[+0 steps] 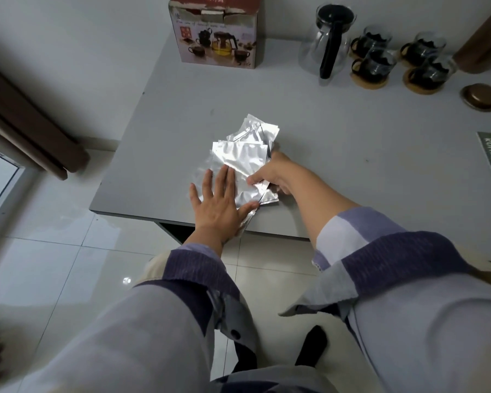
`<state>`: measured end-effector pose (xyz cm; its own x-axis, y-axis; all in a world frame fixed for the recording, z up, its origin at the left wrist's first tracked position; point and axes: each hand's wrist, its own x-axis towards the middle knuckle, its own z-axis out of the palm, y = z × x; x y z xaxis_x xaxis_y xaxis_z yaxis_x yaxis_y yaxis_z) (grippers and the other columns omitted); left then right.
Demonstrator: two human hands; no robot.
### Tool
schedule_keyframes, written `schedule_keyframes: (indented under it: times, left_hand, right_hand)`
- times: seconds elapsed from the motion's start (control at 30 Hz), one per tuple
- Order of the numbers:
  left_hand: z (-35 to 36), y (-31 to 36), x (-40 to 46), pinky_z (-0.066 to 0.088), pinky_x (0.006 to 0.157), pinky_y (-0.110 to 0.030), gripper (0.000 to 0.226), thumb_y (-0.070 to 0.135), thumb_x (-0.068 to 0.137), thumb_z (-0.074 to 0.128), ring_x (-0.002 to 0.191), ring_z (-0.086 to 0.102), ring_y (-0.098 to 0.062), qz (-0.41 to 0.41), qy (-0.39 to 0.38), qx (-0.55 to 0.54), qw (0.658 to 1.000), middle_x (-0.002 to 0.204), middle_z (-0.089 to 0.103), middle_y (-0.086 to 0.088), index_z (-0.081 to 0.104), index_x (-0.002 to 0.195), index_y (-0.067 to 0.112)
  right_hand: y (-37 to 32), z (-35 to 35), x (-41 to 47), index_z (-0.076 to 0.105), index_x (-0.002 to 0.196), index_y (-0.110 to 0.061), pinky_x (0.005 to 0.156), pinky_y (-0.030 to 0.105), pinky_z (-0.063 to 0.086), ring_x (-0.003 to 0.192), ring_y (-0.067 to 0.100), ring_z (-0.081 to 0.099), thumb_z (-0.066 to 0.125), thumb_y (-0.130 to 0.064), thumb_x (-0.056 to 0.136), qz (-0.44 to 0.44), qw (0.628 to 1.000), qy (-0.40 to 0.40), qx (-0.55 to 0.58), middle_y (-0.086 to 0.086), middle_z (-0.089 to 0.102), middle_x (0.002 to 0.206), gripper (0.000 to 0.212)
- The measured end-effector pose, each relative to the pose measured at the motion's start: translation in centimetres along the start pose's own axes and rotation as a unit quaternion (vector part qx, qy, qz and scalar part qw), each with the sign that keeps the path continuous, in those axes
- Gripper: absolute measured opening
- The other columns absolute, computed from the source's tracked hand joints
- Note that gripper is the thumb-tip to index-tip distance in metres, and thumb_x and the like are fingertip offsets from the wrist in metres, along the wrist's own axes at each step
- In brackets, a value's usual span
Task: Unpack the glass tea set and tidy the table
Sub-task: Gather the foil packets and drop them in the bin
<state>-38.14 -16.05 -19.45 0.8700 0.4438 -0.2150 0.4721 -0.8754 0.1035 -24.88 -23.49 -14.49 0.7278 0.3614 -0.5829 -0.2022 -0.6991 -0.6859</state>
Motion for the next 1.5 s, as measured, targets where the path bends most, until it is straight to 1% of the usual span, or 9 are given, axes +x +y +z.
schedule_keyframes:
  times: [0.2,0.37,0.57,0.7,0.93,1.13,1.23,1.33,1.5]
  left_hand:
    - [0.0,0.9,-0.5,-0.013,0.114,-0.050,0.092,0.074,0.084,0.012,0.142,-0.027,-0.030,-0.039,0.041,-0.034,0.998,0.154,-0.032,0.000,-0.025,0.146,0.017]
    - [-1.3,3.8,-0.4,0.008,0.115,-0.046,0.101,0.076,0.084,0.026,0.145,0.000,-0.031,-0.141,0.037,-0.171,0.974,0.158,-0.018,-0.003,-0.023,0.147,0.014]
    - [-4.1,7.3,1.6,0.036,0.105,-0.040,0.089,0.055,0.083,0.060,0.132,0.040,-0.032,-0.141,0.009,-0.414,0.899,0.145,0.040,-0.013,0.021,0.147,0.008]
    - [-5.5,11.2,2.9,0.052,0.089,-0.053,0.055,0.042,0.074,0.075,0.106,0.062,-0.043,-0.109,-0.033,-0.543,0.832,0.116,0.063,-0.021,0.055,0.111,0.006]
    - [-6.6,23.8,1.4,0.049,0.091,-0.059,0.063,0.032,0.080,0.072,0.111,0.056,-0.048,0.029,-0.090,-0.512,0.853,0.125,0.057,-0.028,0.050,0.130,0.001]
    - [-5.0,37.4,-3.9,0.042,0.092,-0.025,0.051,0.024,0.086,0.068,0.117,0.054,-0.026,0.143,-0.140,-0.511,0.836,0.133,0.056,-0.008,0.051,0.132,0.008]
    - [-3.6,44.1,-7.8,0.044,0.074,-0.018,0.042,0.022,0.088,0.066,0.102,0.057,-0.023,0.162,-0.179,-0.504,0.829,0.107,0.059,-0.006,0.055,0.125,0.006]
    - [-1.3,49.9,-11.4,0.029,0.055,-0.020,0.020,0.019,0.085,0.068,0.083,0.056,-0.038,0.191,-0.187,-0.471,0.840,0.083,0.063,-0.019,0.062,0.089,0.000]
    - [4.3,56.9,-16.2,0.048,0.088,-0.036,0.037,0.018,0.079,0.071,0.104,0.061,-0.035,0.211,-0.251,-0.413,0.850,0.109,0.066,-0.022,0.062,0.109,-0.002]
  right_hand:
    - [3.5,-0.9,-0.4,0.052,0.126,-0.005,0.082,0.033,0.049,0.113,0.026,0.060,0.082,0.000,0.068,0.028,0.981,0.043,0.188,0.009,0.062,0.124,0.066]
    - [5.8,-3.4,-0.8,0.053,0.122,-0.002,0.077,0.033,0.052,0.109,0.025,0.062,0.082,0.002,0.065,0.046,0.947,0.100,0.301,0.006,0.064,0.120,0.063]
    - [7.5,-6.7,-1.8,0.058,0.122,-0.001,0.049,0.024,0.052,0.072,0.017,0.063,0.077,0.003,0.071,0.043,0.900,0.107,0.420,0.007,0.067,0.095,0.054]
    - [8.5,-10.7,-4.0,0.058,0.118,-0.006,0.038,0.019,0.042,0.065,0.010,0.055,0.071,-0.002,0.081,0.039,0.887,0.118,0.444,-0.001,0.059,0.079,0.040]
    - [15.6,-21.0,-10.0,0.058,0.115,0.001,0.050,0.018,0.040,0.090,0.013,0.058,0.066,-0.008,0.088,0.059,0.852,0.236,0.463,0.004,0.064,0.103,0.030]
    - [25.9,-29.6,-16.8,0.052,0.130,-0.003,0.088,0.033,0.047,0.111,0.022,0.055,0.074,-0.015,0.080,0.067,0.806,0.348,0.474,0.005,0.059,0.122,0.056]
    - [31.3,-33.1,-21.2,0.059,0.117,-0.001,0.060,0.027,0.045,0.081,0.020,0.058,0.075,-0.005,0.074,0.063,0.764,0.410,0.494,0.006,0.062,0.094,0.046]
    - [36.9,-35.7,-25.1,0.063,0.106,0.001,0.048,0.025,0.036,0.059,0.020,0.050,0.079,-0.009,0.065,0.089,0.741,0.448,0.492,0.010,0.059,0.076,0.045]
    - [46.0,-36.8,-29.2,0.063,0.086,-0.006,0.055,0.026,0.044,0.067,0.022,0.056,0.076,0.006,0.066,0.109,0.707,0.529,0.457,0.008,0.060,0.078,0.027]
